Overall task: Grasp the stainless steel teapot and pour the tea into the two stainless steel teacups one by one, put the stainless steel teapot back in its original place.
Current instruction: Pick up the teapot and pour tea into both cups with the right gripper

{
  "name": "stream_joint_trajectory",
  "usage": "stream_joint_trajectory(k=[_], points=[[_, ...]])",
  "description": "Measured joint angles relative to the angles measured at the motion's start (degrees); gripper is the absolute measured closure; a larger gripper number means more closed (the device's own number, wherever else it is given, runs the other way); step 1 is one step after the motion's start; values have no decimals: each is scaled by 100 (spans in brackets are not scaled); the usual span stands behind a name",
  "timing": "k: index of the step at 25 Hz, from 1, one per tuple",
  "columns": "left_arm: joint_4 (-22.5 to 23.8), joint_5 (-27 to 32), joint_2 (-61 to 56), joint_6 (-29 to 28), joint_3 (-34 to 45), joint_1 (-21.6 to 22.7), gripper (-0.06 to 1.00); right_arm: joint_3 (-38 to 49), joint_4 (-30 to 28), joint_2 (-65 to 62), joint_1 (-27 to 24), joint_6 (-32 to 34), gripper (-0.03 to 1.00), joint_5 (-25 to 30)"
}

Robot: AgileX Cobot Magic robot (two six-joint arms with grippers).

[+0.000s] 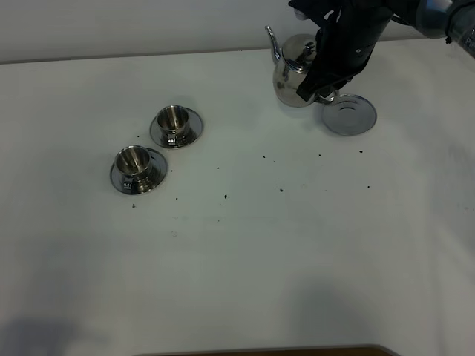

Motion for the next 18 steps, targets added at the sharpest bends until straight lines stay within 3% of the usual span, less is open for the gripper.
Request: stream_joint_trajectory(k=[8,18], points=[[0,0,0,0,0,0,36,-187,15,-6,562,-192,78,-30],[0,0,0,0,0,0,36,-187,-585,-1,1086,-276,78,-53]])
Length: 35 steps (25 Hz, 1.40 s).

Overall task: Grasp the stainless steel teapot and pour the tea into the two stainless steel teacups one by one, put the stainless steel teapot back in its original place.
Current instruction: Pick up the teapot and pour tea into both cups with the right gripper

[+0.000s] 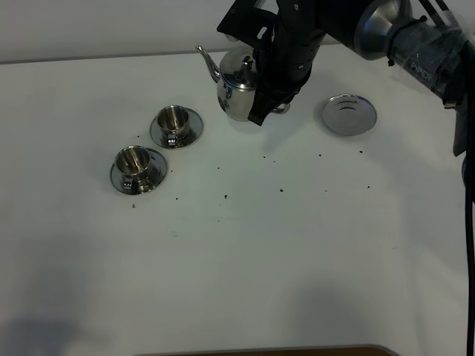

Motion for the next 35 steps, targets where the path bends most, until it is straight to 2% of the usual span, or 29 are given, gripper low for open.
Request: stream_joint_trajectory(k=[6,25,29,35], points=[[0,0,0,0,0,0,36,-2,-349,157,177,29,78,-17],[0,0,0,0,0,0,36,-10,-680,341,397,47,78,-136],[0,0,0,0,0,0,36,-10,-1053,349,558,47,78,-106],[0,0,0,0,0,0,36,-10,-1936,535,906,107,78,-94]])
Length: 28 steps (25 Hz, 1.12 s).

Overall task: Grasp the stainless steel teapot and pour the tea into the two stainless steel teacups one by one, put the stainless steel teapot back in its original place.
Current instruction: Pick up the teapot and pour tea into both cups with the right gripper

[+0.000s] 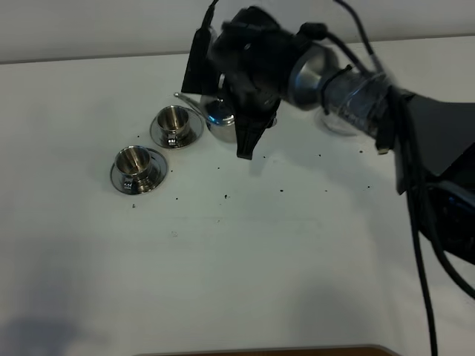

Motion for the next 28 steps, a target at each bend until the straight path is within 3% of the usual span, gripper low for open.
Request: stream_joint_trajectory(k=[28], points=[[0,0,0,0,0,0,36,-44,-1974,392,438,192,78,-198]])
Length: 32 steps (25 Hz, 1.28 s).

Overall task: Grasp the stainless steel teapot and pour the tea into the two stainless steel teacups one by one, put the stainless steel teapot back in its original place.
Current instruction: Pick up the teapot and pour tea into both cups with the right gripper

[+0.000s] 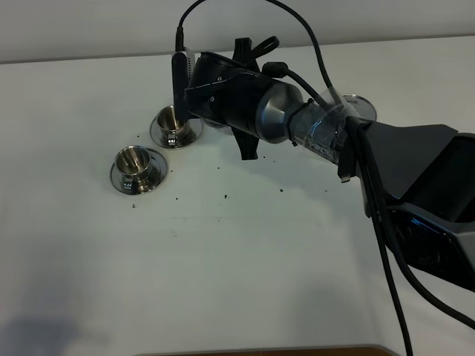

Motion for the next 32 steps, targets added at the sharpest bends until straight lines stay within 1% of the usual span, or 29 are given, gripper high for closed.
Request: stream_joint_trajectory(k=[8,19,22,24,29,32], points=[[0,0,0,0,0,0,36,-6,-423,41,96,6,78,-26],[0,0,0,0,0,0,36,-6,-758,106,164,6,78,-68],[0,0,0,0,0,0,36,-6,-1052,177,187,6,78,-39],[0,0,0,0,0,0,36,-6,-1145,243,215,6,78,-39],[0,0,0,0,0,0,36,-6,-1205,326,226,26,78,-43],[0,0,0,0,0,0,36,-6,-1359,326,243,31,78,-36]])
